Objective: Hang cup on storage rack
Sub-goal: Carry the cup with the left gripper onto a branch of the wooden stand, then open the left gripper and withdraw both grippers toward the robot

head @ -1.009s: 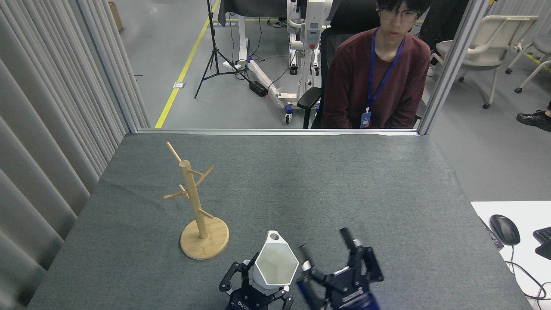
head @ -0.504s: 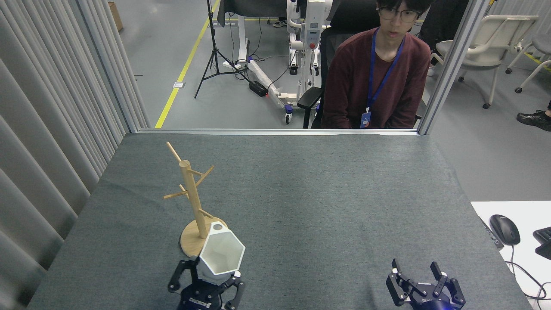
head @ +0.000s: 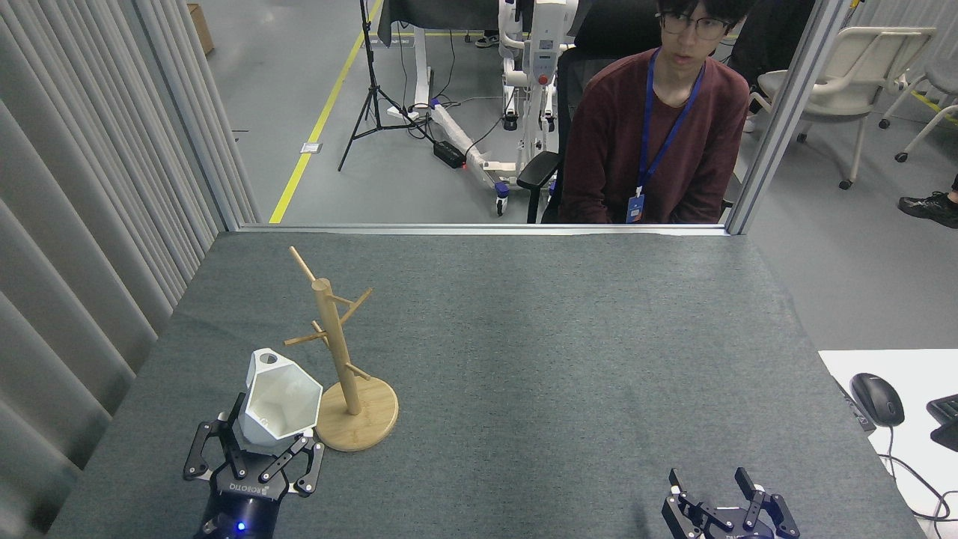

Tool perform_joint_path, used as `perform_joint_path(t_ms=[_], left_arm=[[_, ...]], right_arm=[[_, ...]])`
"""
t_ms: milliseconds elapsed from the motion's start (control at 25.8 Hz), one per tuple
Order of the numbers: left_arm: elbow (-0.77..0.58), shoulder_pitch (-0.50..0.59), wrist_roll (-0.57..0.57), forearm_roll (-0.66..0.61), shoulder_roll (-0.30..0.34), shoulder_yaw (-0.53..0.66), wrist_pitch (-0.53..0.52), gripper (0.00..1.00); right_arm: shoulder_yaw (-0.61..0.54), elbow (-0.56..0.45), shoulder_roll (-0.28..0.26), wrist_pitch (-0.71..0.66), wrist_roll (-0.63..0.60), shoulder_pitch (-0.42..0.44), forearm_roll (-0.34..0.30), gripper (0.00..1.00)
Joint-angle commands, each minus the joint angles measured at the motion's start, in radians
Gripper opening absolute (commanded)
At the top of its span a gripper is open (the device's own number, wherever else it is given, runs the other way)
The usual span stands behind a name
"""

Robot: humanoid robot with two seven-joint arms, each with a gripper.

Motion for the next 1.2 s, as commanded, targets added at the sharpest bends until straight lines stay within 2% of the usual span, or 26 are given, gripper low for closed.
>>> perform_joint_path(t_ms=[0,233,543,582,621,659,698,1009,1164], left_arm=[[0.072,-0.058,0.005,-0.063,-0.005,0.008,0.005,0.49],[0.123,-0.12,0.002,-0.097,-0.011,0.008,0.005,0.49],[0.141,-0.126,0.007,-0.124,-0.01,-0.002,0.005,0.51],[0.152,-0.126,0.008,-0.141,-0.017,-0.005,0.005,0.56],[0.167,-0.127,0.01,-0.152,-0.028,-0.012,0.005,0.67],[0.174,-0.132,0.013,-0.152,-0.039,-0.012,-0.001,0.89],[0.175,-0.138,0.014,-0.147,-0.045,-0.011,-0.012,1.0],[0.194,-0.141,0.016,-0.146,-0.059,0.009,-0.018,1.0],[0.123,-0.073,0.016,-0.118,-0.066,0.1,-0.087,1.0]], right_arm=[[-0.004,-0.007,-0.002,-0.001,0.0,0.003,-0.001,0.99],[-0.007,-0.016,-0.005,-0.011,0.0,0.014,-0.004,0.99],[-0.008,-0.021,-0.001,-0.011,0.0,0.012,-0.005,0.99],[-0.01,-0.021,-0.001,-0.011,0.0,0.012,-0.004,0.99],[-0.01,-0.021,0.001,-0.011,0.0,0.012,-0.005,0.99],[-0.01,-0.022,-0.001,-0.011,0.0,0.012,-0.005,0.99],[-0.01,-0.022,-0.001,-0.011,0.0,0.012,-0.007,0.99],[-0.01,-0.03,0.001,-0.012,0.0,0.014,-0.01,0.99],[-0.01,-0.061,-0.001,-0.043,0.0,0.015,-0.01,0.99]])
